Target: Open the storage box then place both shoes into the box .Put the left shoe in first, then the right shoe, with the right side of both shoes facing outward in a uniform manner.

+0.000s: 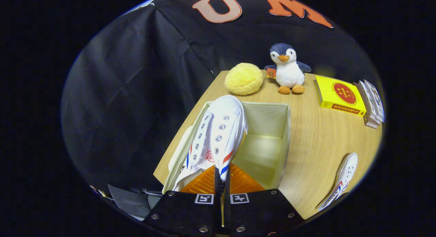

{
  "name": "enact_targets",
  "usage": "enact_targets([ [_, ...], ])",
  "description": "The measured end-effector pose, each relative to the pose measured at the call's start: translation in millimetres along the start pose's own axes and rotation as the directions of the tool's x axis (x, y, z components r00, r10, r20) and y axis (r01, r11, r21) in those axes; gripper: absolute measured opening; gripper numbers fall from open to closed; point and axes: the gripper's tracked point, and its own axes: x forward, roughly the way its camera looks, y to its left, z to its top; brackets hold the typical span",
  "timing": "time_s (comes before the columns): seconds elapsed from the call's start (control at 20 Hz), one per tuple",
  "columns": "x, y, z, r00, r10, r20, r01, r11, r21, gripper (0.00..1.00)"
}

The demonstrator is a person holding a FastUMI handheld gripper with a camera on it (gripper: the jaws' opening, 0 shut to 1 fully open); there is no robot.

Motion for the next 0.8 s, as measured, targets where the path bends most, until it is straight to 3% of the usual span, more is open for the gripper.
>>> enact_targets([
  [0.3,33,-1,-20,0.992,-0.089,-0.084,0.089,0.996,-0.002,0.04],
  [0.4,36,7,-27,0.991,-0.073,-0.115,0.076,0.997,0.017,0.05],
  [0.5,44,11,-29,0.992,-0.02,-0.122,0.026,0.999,0.046,0.16],
  [0.55,40,18,-29,0.994,0.007,-0.111,0.0,0.998,0.061,0.27],
  [0.8,0,12,5,0.997,0.067,0.031,-0.069,0.995,0.066,0.45],
])
